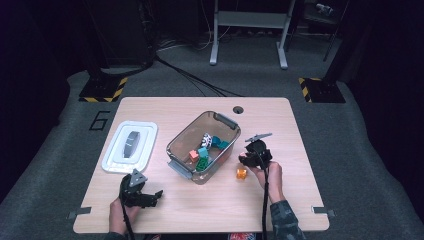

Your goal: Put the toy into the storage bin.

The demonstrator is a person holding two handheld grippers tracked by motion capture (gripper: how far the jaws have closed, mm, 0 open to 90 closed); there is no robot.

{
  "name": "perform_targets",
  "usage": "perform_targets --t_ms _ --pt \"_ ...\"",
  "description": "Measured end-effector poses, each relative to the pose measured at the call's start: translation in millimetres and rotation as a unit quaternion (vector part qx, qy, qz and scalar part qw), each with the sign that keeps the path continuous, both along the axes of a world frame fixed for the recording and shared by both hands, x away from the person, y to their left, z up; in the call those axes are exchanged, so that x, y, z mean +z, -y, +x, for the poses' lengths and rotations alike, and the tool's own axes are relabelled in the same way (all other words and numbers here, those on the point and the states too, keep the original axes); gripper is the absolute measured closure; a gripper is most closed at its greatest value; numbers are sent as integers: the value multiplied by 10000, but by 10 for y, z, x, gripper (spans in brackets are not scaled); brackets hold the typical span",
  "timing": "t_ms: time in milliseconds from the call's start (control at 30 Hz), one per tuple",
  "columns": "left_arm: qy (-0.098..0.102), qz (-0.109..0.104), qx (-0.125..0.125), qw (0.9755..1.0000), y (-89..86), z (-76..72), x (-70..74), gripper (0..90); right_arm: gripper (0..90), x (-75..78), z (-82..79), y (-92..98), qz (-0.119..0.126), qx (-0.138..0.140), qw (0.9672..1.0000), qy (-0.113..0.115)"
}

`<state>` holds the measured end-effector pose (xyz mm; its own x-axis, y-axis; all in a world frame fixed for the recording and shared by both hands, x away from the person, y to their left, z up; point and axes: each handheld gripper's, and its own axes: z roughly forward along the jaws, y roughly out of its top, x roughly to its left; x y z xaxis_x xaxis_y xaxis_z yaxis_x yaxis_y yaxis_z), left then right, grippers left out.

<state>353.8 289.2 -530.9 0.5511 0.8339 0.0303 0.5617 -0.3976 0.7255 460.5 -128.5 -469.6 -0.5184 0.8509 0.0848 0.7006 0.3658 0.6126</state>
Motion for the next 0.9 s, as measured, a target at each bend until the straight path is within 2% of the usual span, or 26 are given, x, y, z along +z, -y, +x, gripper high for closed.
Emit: perform_targets --t_ms 467,533,600,900 --pt "10 3 2 10000 1 -1 0 39 671 189 -101 31 128 48 9997 185" --pt "11 5 2 10000 1 -1 0 39 671 217 -110 37 115 60 9996 265" --pt "10 4 2 10000 1 -1 0 40 671 244 -125 36 195 44 9995 263" --pt "-1 2 9 10000 2 -2 0 39 671 363 -159 60 265 44 9990 365"
